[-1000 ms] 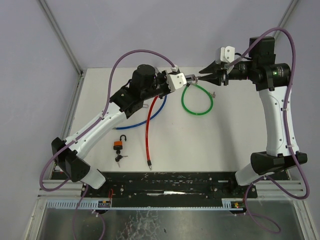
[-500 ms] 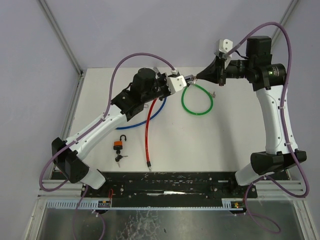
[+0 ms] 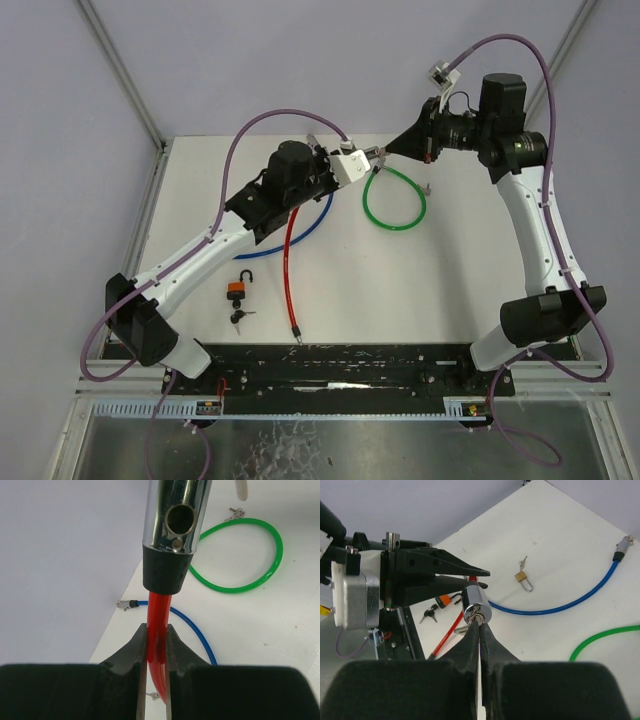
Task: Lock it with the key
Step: Adjust the key in the lock.
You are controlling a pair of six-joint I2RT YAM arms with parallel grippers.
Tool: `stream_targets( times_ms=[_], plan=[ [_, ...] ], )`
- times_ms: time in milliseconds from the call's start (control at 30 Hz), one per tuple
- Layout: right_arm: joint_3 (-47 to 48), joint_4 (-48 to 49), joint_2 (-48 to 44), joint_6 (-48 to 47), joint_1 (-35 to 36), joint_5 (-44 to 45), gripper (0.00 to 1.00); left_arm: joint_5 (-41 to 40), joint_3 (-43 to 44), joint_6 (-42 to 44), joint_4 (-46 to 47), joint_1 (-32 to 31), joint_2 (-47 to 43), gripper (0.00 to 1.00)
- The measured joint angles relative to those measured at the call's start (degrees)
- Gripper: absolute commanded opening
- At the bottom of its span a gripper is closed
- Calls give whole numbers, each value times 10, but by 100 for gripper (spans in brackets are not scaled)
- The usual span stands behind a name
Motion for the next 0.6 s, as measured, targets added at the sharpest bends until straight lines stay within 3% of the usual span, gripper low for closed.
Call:
stream_targets(
  times_ms=[300,600],
  plan=[
    [26,8,26,101,0,5,0,-17,-6,1,12,0,0,0],
    [90,-35,52,39,1,-9,48,-11,-9,0,35,-3,-9,0]
  ],
)
